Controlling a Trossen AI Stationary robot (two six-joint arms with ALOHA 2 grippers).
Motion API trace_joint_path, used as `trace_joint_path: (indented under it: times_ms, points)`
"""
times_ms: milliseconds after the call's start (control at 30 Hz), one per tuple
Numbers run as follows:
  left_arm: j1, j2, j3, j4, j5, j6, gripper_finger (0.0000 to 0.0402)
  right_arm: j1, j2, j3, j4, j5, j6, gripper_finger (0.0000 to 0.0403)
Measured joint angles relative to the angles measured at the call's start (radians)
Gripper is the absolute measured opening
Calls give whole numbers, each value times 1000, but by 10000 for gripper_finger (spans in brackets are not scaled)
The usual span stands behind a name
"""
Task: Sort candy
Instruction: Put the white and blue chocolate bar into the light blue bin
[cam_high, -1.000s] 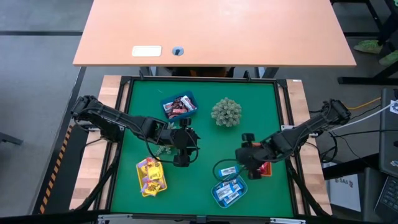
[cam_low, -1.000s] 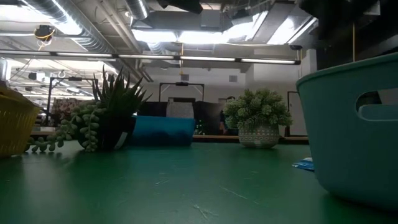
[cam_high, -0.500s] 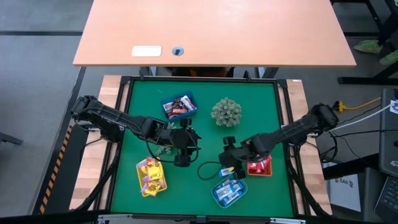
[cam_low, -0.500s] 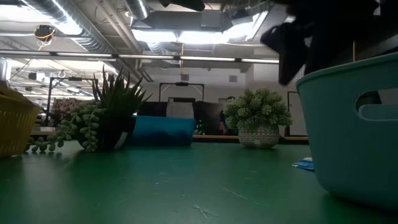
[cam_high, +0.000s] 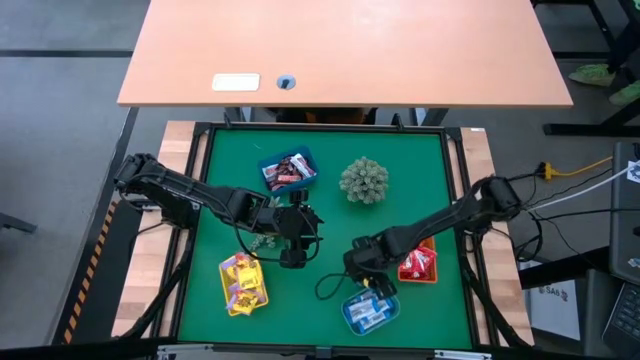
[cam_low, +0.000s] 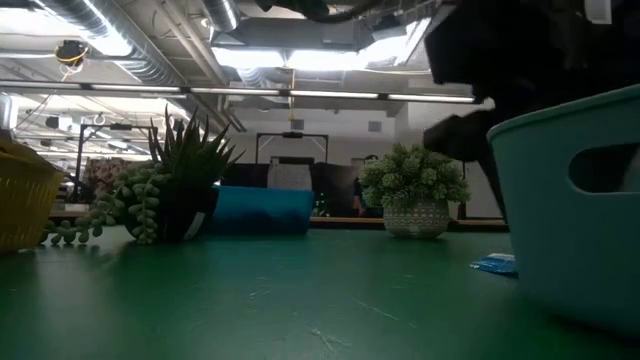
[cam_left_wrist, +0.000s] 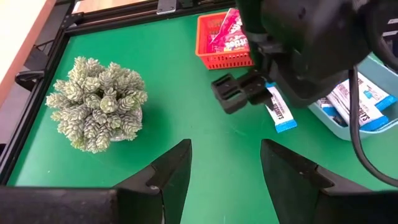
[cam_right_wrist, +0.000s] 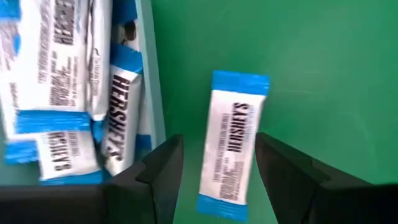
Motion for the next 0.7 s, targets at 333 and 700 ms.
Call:
trace_joint_path:
  times_ms: [333,700]
  points:
    - [0,0,0,-1,0,0,179,22,57,0,6,47,8,199]
    - [0,0,0,-1,0,0,179,22,58,0,5,96,10,199]
